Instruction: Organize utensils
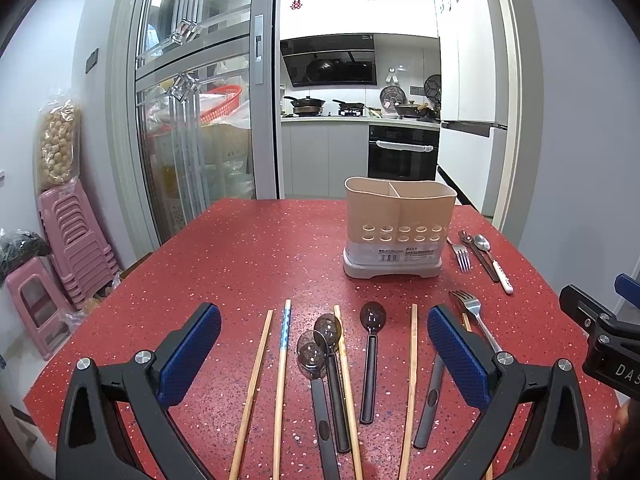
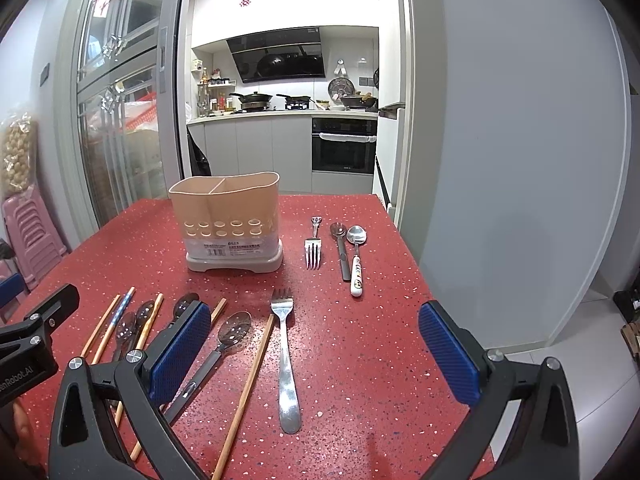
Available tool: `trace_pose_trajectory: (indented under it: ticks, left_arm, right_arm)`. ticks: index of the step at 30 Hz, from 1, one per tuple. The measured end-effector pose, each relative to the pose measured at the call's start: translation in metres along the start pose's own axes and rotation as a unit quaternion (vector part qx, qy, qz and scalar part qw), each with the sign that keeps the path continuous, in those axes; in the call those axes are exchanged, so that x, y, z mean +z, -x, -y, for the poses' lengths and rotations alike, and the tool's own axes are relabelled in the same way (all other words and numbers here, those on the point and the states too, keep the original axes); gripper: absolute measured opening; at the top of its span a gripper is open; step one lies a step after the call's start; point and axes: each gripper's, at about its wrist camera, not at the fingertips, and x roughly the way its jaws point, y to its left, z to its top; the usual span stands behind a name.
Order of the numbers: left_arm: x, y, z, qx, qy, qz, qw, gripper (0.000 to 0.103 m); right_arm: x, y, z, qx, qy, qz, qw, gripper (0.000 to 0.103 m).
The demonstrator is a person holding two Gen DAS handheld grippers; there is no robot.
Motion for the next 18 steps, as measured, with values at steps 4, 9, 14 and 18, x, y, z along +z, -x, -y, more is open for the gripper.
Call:
trace_pose_trajectory:
  ticks: [4,9,14,18]
  left_arm:
    - [-0.0001,-0.0009,0.0,-0.001,0.002,-0.003,1.0,0.103]
    - [-0.0001,-0.0018,0.0005,-0.002,0.002,-0.004,1.0,0.103]
    - [-0.002,-0.0024,0.0004,-0.003,0.002,-0.006,1.0,0.103]
    - [-0.0031,-0.0035,0.0008,-0.003,0.003,-0.009,1.0,0.103]
  right_arm:
    - [-0.0001,-0.0004,-0.0003,0.0,0.001,0.0,1.0,0.103]
    - [0.0001,-0.0005,0.0003,0.001,0.0,0.0,1.0,0.103]
    - [-0.0003,-0.0008,0.0001,0.001,-0.001,-0.001,1.0,0.103]
    - [-0.0004,-0.0007,-0.0004,0.001,-0.002,-0.003,1.0,0.103]
